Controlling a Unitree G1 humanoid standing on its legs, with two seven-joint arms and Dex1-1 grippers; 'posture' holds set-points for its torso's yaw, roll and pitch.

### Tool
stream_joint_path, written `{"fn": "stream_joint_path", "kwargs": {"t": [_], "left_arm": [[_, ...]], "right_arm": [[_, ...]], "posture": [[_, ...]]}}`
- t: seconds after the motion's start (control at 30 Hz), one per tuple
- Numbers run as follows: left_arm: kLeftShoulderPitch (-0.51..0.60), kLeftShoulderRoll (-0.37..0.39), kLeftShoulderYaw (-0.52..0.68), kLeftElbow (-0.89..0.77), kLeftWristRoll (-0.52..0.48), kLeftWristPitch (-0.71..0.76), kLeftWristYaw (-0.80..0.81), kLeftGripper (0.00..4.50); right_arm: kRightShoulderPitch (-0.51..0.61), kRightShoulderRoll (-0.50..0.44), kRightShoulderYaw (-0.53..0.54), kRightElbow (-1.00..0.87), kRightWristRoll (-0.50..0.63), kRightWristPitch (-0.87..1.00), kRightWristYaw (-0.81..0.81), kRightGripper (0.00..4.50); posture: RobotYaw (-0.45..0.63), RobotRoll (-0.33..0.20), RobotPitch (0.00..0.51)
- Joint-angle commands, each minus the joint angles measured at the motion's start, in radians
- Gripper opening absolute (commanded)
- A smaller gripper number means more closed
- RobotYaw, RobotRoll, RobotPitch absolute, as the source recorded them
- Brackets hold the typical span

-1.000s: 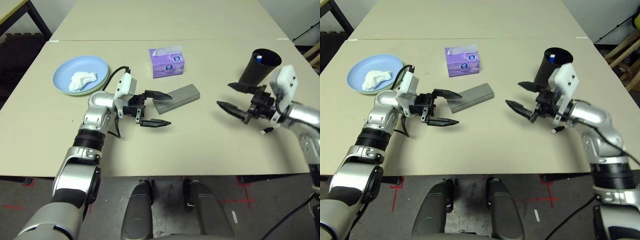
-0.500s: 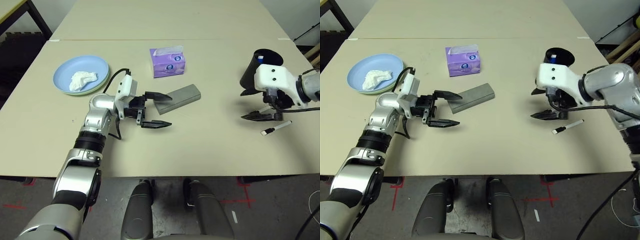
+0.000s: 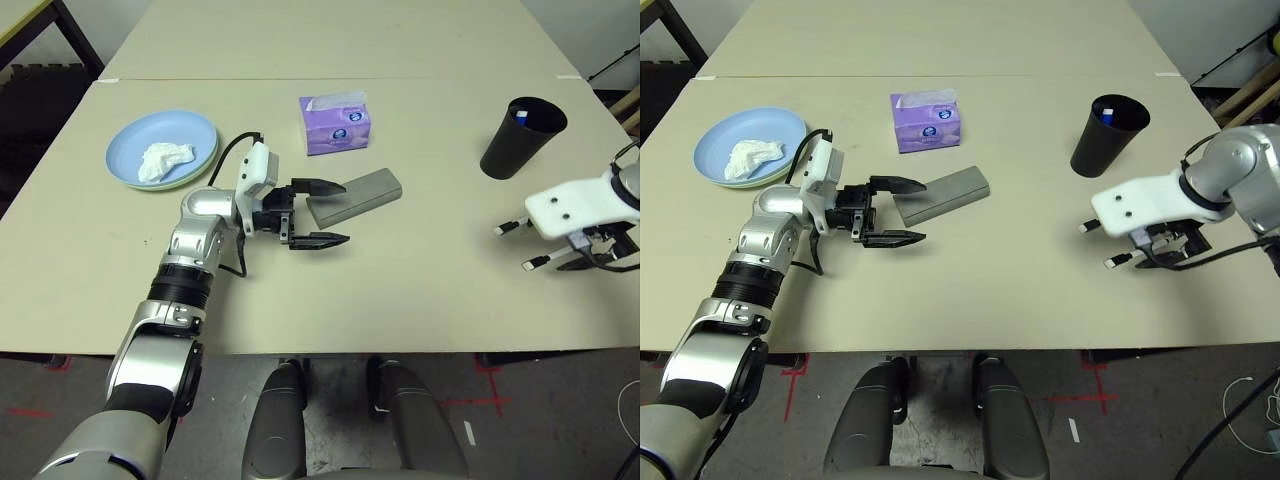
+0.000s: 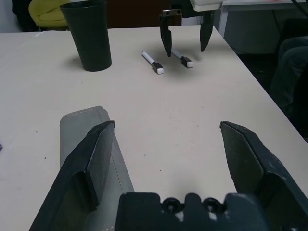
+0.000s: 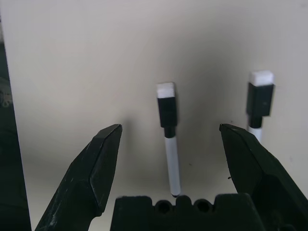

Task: Organize and tidy the items on the table.

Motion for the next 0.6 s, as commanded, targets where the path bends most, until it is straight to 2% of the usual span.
{"fn": "stream_joint_path", "kwargs": {"t": [0.03,0.6], "left_arm": [[0.023,-0.001,-0.019,-0.02,0.004,0.0,0.007,4.45],[0.031,0.008,-0.019,-0.024,0.01,-0.001,0.027,4.45]], "right_arm": [[0.029,-0.02,-0.019,-0.025,-0.008,-0.019,-0.002,4.5],[0.07,0.007,-0.009,-0.009,-0.053,-0.091,-0.056,4.5]], "posture": [[0.07,0.0,0.231],[0.08,0.0,0.236]]}}
